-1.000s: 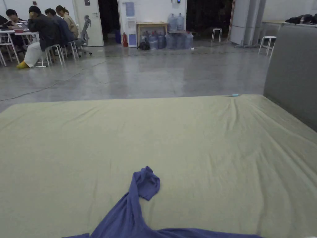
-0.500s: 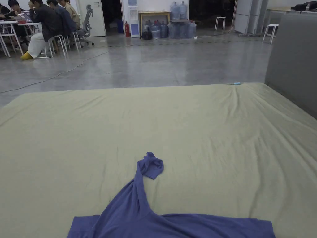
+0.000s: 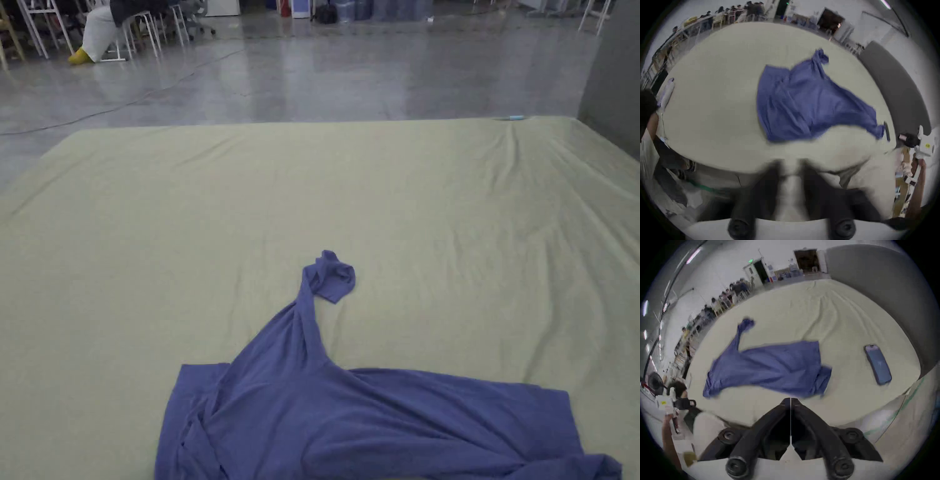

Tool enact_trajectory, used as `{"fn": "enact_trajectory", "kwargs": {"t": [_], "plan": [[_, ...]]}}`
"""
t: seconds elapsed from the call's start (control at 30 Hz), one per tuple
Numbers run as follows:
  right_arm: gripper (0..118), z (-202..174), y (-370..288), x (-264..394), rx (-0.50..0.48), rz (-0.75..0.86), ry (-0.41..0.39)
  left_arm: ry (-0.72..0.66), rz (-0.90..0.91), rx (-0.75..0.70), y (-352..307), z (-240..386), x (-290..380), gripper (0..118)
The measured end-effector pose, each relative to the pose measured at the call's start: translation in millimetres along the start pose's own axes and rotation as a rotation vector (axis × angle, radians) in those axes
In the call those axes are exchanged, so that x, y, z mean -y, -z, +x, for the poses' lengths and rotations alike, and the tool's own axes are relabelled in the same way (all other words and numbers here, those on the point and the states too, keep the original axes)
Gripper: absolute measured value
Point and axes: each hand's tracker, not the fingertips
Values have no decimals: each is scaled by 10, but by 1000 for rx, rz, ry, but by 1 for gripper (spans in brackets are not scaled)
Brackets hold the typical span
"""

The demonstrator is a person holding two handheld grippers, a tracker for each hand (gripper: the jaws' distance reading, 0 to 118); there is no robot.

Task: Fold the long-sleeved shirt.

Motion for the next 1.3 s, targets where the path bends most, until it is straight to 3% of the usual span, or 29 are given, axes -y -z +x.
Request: {"fn": "enact_trajectory", "kwargs": {"t": [0.1,0.23,0.27,0.3,0.33,0.43,0.53,0.63,0.73,0.8,0.83,0.87,0.9,0.97,1.03,1.1,1.13,1.17,1.23,1.3], "plan": [[0,-227,105,158,-112,-69,-23,-15,-4,128,111,189,-85,0],[0,-221,146,40,-103,-54,-48,92,148,19,32,320,-901,0],[0,-164,169,-3,-113,-52,-69,134,184,0,66,386,-1155,34],[0,-158,168,-42,-113,-47,-71,183,198,-16,133,386,-1475,79],[0,-159,163,-69,-115,-40,-70,215,178,-11,261,431,-1721,113],[0,-178,164,-143,-141,-28,-73,246,156,-84,718,476,-2366,116],[0,-141,244,-154,-152,-36,-52,258,-3,-171,1303,450,-2805,116],[0,-84,290,-164,-141,-42,-50,271,-95,-145,1807,293,-3149,114],[0,-106,317,-213,-116,-52,-53,265,-111,-129,1900,394,-3130,82],[0,-35,421,-289,-104,-63,-54,423,-133,-203,1946,491,-3116,78],[0,-13,449,-331,-97,-61,-53,437,-117,-215,1891,555,-3073,77],[0,23,491,-411,-87,-61,-47,438,-112,-217,1857,583,-3066,67],[0,63,535,-508,-73,-64,-35,444,-103,-238,1810,602,-3064,50],[0,183,626,-768,-56,-67,-26,460,-91,-181,1674,646,-3059,0],[3,317,730,-1091,-5,-43,4,445,-77,-141,1564,654,-3036,0],[89,568,939,-1458,16,-79,79,462,-45,-131,1500,698,-3044,0],[118,644,1082,-1626,34,-125,110,460,-39,-120,1450,697,-3048,0],[116,758,1216,-1808,53,-82,173,454,-29,-108,1384,676,-3065,0],[116,879,1486,-2000,19,-166,236,433,-21,-89,1247,732,-3102,0],[116,929,1755,-2103,63,-261,271,421,-15,-78,1157,694,-3123,0]]}}
